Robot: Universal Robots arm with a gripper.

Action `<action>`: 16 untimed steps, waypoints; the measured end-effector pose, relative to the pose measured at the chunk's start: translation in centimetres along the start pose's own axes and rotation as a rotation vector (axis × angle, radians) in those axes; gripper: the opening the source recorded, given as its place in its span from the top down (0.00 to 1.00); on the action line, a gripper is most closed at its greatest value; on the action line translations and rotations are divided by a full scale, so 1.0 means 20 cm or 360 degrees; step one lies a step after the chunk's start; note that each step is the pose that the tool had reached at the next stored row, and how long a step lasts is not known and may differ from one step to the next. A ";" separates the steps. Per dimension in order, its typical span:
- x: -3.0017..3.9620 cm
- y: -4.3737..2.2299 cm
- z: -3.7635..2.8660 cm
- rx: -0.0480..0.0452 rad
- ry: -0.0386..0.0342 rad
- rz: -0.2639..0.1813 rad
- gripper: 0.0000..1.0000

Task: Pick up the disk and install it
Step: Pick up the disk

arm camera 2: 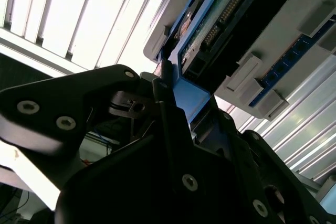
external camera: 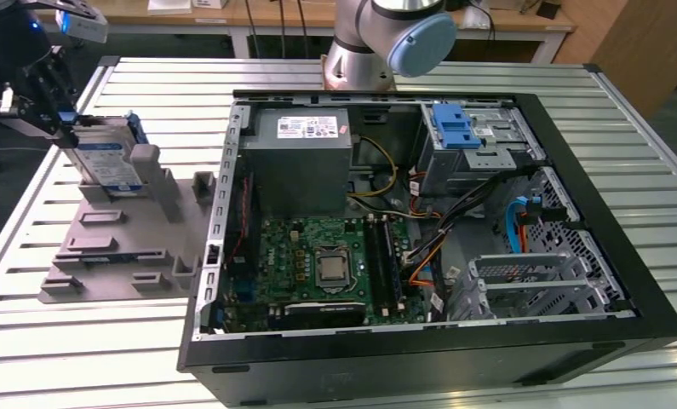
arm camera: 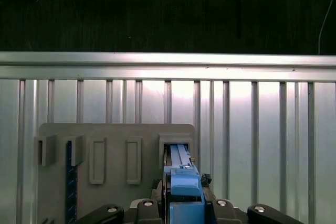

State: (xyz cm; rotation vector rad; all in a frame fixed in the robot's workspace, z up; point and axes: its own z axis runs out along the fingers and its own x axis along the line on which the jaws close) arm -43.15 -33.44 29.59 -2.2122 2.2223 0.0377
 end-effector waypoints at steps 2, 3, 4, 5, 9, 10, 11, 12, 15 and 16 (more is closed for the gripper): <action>0.000 0.000 -0.006 0.0000 0.0000 0.0000 0.64; 0.000 0.000 -0.009 0.0000 0.0000 0.0000 0.64; 0.000 0.000 -0.012 0.0000 0.0000 0.0000 0.64; 0.000 0.000 -0.016 0.0000 0.0000 0.0000 0.64; -0.001 0.000 -0.031 0.0000 0.0000 0.0000 0.64; -0.001 0.000 -0.035 0.0000 0.0000 0.0000 0.64; -0.001 0.001 -0.038 0.0000 0.0000 0.0000 0.64; -0.001 0.001 -0.041 0.0000 0.0000 0.0000 0.64; -0.001 0.001 -0.046 0.0000 0.0000 0.0000 0.64; -0.001 0.001 -0.049 0.0000 0.0000 0.0000 0.64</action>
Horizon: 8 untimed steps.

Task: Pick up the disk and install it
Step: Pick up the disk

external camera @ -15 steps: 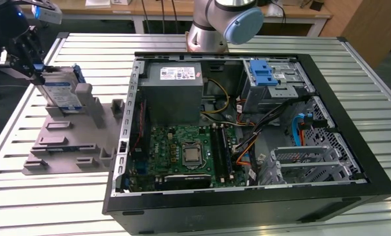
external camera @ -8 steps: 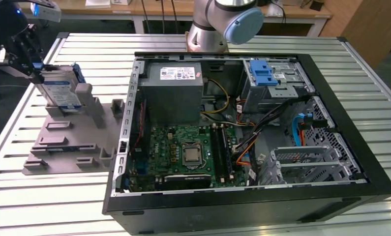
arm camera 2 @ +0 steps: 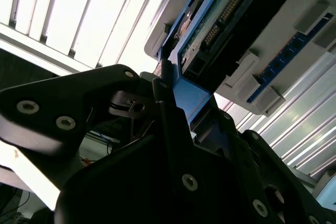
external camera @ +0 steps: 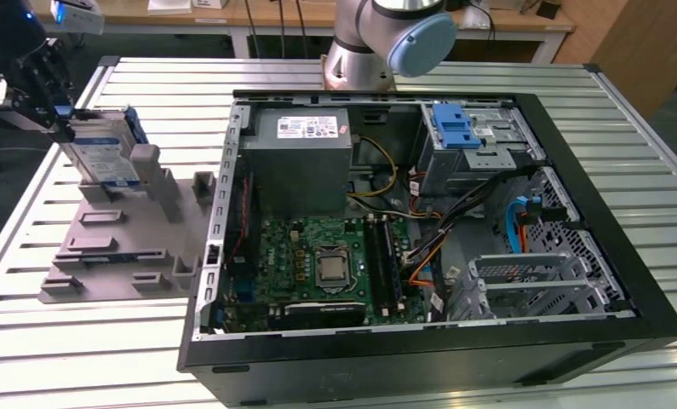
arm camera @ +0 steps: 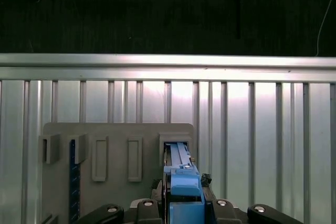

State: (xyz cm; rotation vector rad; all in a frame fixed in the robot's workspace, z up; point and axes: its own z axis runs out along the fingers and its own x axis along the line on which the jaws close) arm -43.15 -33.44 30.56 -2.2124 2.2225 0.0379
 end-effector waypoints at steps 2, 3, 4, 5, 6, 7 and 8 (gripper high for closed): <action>0.000 0.000 -0.004 0.0000 0.0000 0.0000 0.64; 0.000 0.000 -0.006 0.0000 0.0000 0.0000 0.64; 0.000 0.000 -0.008 0.0000 0.0000 0.0000 0.64; 0.000 0.000 -0.010 0.0000 0.0000 0.0000 0.64; 0.000 0.000 -0.013 0.0000 0.0000 0.0000 0.64; 0.000 0.000 -0.015 0.0000 0.0000 0.0000 0.64; 0.000 0.000 -0.016 0.0000 0.0000 0.0000 0.64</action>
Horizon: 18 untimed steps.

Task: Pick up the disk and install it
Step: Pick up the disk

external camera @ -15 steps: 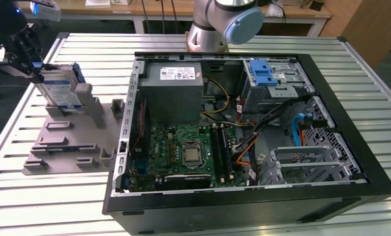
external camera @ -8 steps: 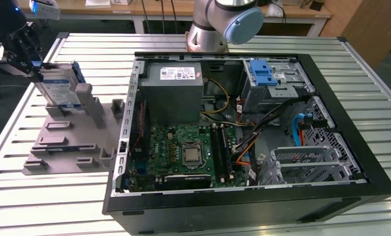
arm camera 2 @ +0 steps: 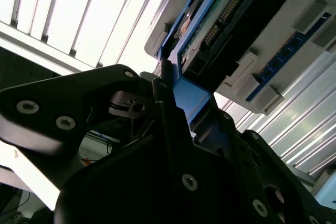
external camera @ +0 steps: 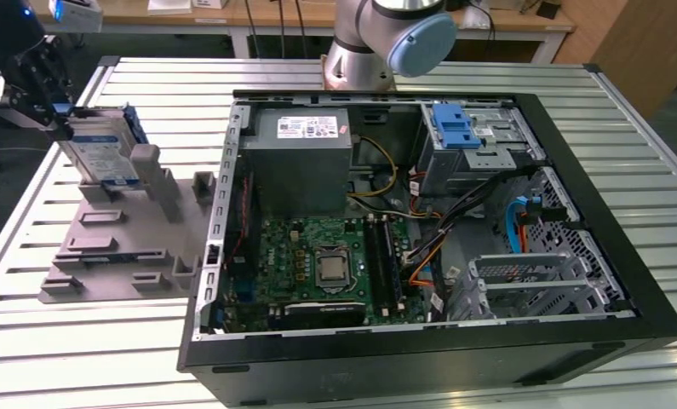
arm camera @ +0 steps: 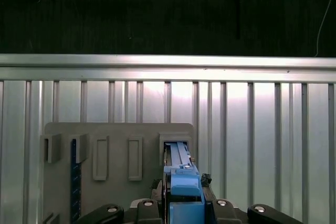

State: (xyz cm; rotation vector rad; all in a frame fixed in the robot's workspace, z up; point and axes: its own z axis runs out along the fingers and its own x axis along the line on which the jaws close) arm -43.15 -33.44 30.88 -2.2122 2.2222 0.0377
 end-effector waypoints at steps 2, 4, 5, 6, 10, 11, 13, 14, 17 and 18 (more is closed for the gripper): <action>0.000 0.000 -0.004 0.0000 0.0000 0.0000 0.64; 0.000 0.000 -0.007 0.0000 0.0000 0.0000 0.64; 0.000 0.000 -0.008 0.0000 0.0000 0.0000 0.64; 0.000 0.000 -0.009 0.0000 0.0000 0.0000 0.64; 0.000 0.000 -0.009 0.0000 0.0000 0.0000 0.64; 0.000 0.000 -0.016 0.0000 0.0000 0.0000 0.64; -0.001 0.000 -0.024 0.0000 0.0000 0.0000 0.64; -0.001 0.000 -0.024 0.0000 0.0000 0.0000 0.64; -0.001 0.000 -0.026 0.0000 0.0000 0.0000 0.64; -0.001 0.000 -0.027 0.0000 0.0001 0.0000 0.64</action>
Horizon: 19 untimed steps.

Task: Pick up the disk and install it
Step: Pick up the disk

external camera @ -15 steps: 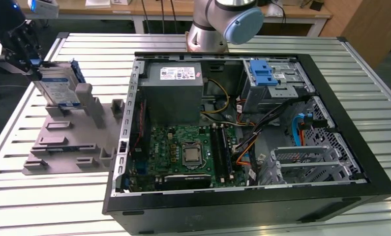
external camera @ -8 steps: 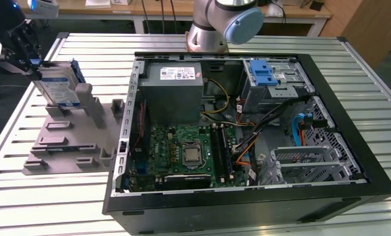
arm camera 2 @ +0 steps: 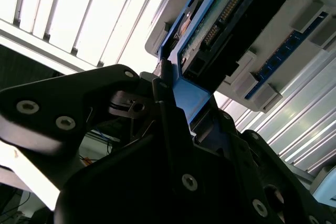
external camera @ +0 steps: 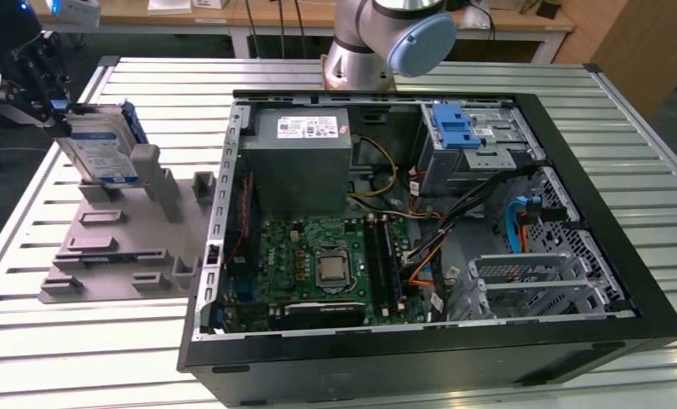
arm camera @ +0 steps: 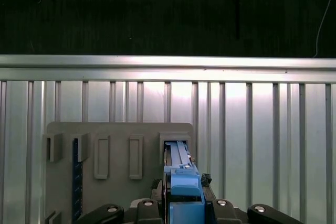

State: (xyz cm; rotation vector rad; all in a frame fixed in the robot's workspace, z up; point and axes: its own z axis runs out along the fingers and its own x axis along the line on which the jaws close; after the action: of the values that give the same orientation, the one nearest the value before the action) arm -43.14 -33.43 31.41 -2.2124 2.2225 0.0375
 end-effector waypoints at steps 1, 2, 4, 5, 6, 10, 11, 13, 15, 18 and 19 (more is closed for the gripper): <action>0.000 0.000 0.000 0.0000 0.0000 0.0000 0.64; 0.000 0.000 0.000 0.0000 0.0000 0.0000 0.64; 0.000 0.000 -0.001 0.0000 0.0000 0.0000 0.64; 0.000 0.000 -0.007 0.0000 0.0000 0.0000 0.64; 0.000 0.000 -0.011 0.0000 0.0000 0.0000 0.64; 0.000 0.000 -0.012 0.0000 0.0000 0.0000 0.64; 0.000 0.000 -0.014 0.0000 0.0000 0.0000 0.64; 0.000 0.000 -0.015 0.0000 0.0000 0.0000 0.64; 0.000 0.000 -0.017 0.0000 0.0000 0.0000 0.64; -0.001 0.000 -0.022 0.0000 0.0000 0.0000 0.64; -0.001 0.000 -0.023 0.0000 0.0000 0.0000 0.64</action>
State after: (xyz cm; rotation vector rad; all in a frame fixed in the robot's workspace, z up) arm -43.14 -33.42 31.88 -2.2125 2.2226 0.0374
